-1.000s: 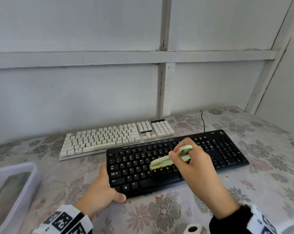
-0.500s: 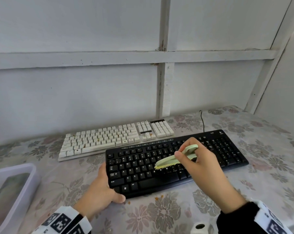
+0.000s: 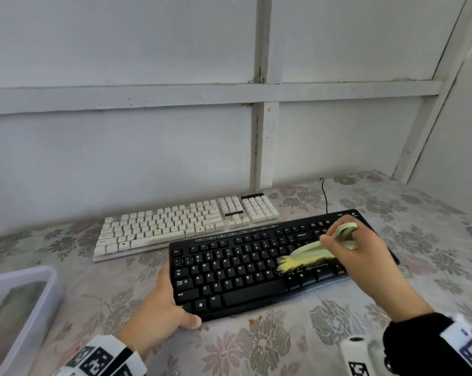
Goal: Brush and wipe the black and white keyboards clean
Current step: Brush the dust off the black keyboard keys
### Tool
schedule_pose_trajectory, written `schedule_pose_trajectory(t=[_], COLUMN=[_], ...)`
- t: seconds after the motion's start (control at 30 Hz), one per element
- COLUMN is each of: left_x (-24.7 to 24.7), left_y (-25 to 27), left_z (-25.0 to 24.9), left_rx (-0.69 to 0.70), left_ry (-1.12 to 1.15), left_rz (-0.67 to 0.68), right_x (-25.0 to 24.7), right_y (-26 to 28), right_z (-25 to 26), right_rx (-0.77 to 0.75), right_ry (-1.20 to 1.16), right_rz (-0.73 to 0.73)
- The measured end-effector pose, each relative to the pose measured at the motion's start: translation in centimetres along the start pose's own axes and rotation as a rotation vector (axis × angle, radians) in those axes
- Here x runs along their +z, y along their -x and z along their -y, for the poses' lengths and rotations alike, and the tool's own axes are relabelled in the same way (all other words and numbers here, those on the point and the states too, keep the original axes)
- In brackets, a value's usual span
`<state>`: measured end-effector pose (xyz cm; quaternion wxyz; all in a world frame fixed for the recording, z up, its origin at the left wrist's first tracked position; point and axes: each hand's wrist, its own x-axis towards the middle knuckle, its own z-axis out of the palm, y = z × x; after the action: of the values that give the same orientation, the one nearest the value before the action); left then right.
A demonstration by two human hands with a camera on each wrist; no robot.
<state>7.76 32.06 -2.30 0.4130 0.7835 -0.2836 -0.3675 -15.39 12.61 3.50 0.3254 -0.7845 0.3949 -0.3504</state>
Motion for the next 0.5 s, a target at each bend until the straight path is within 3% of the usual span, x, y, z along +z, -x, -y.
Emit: schedule_pose_trajectory(t=[0.13, 0.3, 0.37, 0.5], left_x=[0.0, -0.1, 0.0, 0.0], left_y=[-0.2, -0.3, -0.3, -0.3], left_z=[0.1, 0.1, -0.1, -0.1], left_rx=[-0.018, -0.02, -0.02, -0.014], left_ry=[-0.01, -0.022, -0.025, -0.021], left_rz=[0.002, 0.002, 0.005, 0.011], right_x=[-2.0, -2.7, -2.8, -4.2], right_y=[-1.2, -1.7, -1.8, -2.6], right_z=[-0.6, -1.4, -2.1, -3.5], right_rx=[0.005, 0.105, 0.126, 0.108], right_ry=[0.081, -0.172, -0.139, 0.081], right_rz=[-0.13, -0.017, -0.012, -0.151])
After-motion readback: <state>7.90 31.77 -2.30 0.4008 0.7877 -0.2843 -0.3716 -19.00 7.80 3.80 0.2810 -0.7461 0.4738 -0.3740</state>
